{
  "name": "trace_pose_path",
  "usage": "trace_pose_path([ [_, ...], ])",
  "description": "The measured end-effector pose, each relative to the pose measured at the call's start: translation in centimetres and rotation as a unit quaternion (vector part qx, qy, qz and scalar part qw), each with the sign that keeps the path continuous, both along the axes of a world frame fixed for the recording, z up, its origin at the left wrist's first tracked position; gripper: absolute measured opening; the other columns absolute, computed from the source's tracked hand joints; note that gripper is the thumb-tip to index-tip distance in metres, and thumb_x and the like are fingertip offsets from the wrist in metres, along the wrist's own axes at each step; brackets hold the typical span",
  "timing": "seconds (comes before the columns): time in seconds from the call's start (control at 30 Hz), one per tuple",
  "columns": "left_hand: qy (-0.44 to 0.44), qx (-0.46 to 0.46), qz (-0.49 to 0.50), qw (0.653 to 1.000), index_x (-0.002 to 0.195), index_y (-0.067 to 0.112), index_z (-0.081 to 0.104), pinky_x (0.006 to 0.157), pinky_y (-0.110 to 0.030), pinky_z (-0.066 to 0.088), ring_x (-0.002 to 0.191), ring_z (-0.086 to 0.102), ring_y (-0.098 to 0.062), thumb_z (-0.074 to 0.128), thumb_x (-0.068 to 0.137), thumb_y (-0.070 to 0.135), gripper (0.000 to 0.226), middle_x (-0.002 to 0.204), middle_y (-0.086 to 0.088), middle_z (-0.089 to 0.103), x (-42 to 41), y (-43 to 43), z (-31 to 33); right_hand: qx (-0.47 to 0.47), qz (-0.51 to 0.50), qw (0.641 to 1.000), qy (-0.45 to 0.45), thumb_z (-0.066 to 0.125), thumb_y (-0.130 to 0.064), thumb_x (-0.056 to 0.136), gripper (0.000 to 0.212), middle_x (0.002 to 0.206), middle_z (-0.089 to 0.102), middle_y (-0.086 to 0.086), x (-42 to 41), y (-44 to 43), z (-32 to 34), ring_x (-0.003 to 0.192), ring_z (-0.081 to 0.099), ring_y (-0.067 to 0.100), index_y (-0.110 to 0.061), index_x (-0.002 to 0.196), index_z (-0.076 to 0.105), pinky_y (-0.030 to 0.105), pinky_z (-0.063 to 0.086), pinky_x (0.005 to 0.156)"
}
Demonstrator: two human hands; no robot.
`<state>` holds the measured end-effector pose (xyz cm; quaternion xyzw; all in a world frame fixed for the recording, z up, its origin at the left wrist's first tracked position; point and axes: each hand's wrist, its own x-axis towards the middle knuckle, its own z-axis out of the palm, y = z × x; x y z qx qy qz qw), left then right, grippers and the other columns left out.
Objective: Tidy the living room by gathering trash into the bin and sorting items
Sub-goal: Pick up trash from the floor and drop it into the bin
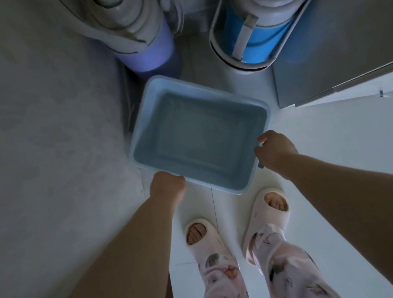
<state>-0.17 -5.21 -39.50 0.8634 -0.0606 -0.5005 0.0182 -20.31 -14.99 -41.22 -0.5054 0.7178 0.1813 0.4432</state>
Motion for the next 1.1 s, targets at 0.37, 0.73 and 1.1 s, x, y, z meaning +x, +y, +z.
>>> trace_pose_path([
  [0.37, 0.052, -0.034, 0.291, 0.955, 0.073, 0.014, 0.046, 0.08, -0.031, 0.044, 0.07, 0.051, -0.016, 0.053, 0.092, 0.009, 0.021, 0.073, 0.001, 0.046, -2.3, 0.3, -4.8, 0.035, -0.212, 0.976, -0.026, 0.042, -0.004, 0.082, 0.074, 0.135, 0.052, 0.01, -0.9, -0.2, -5.8, 0.123, 0.049, 0.035, -0.023, 0.147, 0.014, 0.022, 0.035, 0.046],
  [0.73, 0.043, -0.061, 0.345, 0.936, 0.128, 0.002, 0.052, 0.093, -0.033, 0.052, 0.113, 0.06, -0.028, 0.057, 0.093, 0.006, 0.036, 0.127, -0.016, 0.059, -0.7, 0.4, -3.7, -0.031, -0.181, 0.983, -0.012, 0.068, -0.033, 0.08, 0.058, 0.078, 0.032, -0.007, -0.3, 0.3, -2.8, 0.115, 0.046, 0.034, -0.019, 0.13, 0.042, 0.052, 0.039, 0.101],
  [1.1, 0.054, -0.041, 0.337, 0.939, 0.105, 0.006, 0.053, 0.073, -0.035, 0.054, 0.072, 0.061, -0.02, 0.041, 0.088, -0.016, 0.03, 0.082, -0.008, 0.061, -1.7, 1.6, 8.8, -0.025, -0.197, 0.979, -0.053, 0.053, -0.015, 0.085, 0.038, 0.107, 0.058, 0.007, -0.6, 2.9, 8.1, 0.091, 0.057, 0.031, -0.014, 0.122, 0.044, 0.027, 0.043, 0.048],
])
